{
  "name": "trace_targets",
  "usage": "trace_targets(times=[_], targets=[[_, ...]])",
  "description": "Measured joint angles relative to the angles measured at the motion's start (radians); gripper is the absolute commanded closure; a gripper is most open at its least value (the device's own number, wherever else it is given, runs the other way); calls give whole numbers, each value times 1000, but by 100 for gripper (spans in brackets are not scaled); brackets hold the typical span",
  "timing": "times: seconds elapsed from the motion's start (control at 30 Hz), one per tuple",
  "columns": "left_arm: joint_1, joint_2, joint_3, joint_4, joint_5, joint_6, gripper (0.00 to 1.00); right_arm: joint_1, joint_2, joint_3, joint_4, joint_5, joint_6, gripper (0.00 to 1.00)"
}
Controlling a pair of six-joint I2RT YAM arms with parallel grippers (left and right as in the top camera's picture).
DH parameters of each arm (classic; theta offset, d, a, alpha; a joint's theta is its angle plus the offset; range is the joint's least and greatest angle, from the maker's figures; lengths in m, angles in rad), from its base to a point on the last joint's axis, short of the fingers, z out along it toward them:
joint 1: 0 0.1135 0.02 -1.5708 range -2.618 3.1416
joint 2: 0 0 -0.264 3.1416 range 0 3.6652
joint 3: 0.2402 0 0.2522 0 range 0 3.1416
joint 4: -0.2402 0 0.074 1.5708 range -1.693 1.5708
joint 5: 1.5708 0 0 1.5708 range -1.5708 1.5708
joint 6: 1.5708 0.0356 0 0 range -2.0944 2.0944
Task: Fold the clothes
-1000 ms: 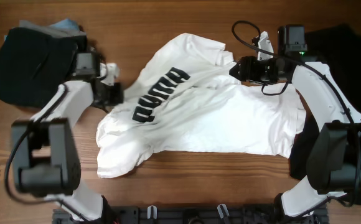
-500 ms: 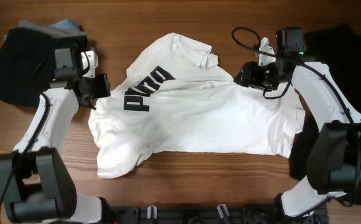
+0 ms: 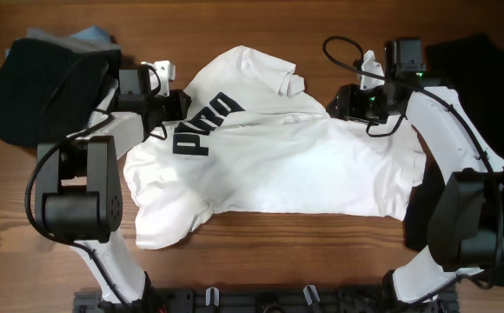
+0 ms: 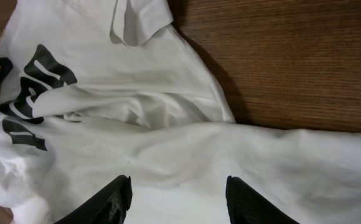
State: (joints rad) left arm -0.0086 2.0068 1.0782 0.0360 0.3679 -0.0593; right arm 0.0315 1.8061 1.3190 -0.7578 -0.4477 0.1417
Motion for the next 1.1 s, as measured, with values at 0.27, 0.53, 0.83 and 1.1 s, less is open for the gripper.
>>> trace_targets(times=[0.27,0.53,0.83,1.1], targets=[[77,-16,87,24,-14,-59,96,0,0,0,3,0,11,46],[95,-34,111,35,-64,-85,39,0,0,0,3,0,18,32],[96,-81,120,-475,-247,-82,55,0,0,0,-121,4,40,69],[93,-50,121,-521,-388,-85,86,0,1,-145,-71,4,44,78]])
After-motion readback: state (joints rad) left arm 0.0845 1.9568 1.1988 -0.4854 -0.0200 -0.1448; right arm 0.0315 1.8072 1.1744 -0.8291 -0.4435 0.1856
